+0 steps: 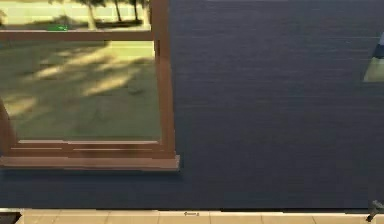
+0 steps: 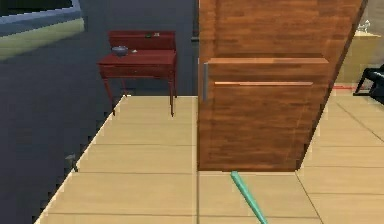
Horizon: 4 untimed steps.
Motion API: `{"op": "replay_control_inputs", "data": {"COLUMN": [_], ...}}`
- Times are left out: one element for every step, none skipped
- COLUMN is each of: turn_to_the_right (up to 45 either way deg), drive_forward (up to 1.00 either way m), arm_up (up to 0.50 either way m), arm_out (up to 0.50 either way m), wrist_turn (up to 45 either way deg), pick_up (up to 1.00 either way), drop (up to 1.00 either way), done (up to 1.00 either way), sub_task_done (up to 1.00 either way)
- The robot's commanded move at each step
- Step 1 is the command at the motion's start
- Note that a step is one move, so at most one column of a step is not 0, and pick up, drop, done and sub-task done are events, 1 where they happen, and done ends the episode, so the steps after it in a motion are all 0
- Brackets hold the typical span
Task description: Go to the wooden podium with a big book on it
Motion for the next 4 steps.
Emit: {"op": "replay_control_inputs", "data": {"turn_to_the_right": [-42.0, 0.0, -27.0, 0.0], "drive_forward": [0.00, 0.40, 0.00, 0.50], "arm_up": [0.00, 0.00, 0.00, 0.00], "arm_out": [0.00, 0.00, 0.00, 0.00], "wrist_turn": [0.0, 0.0, 0.0, 0.0], "pick_up": [0.00, 0.00, 0.00, 0.00], "drop": [0.00, 0.00, 0.00, 0.00], "done": [0.00, 0.00, 0.00, 0.00], "sub_task_done": [0.00, 0.00, 0.00, 0.00]}}
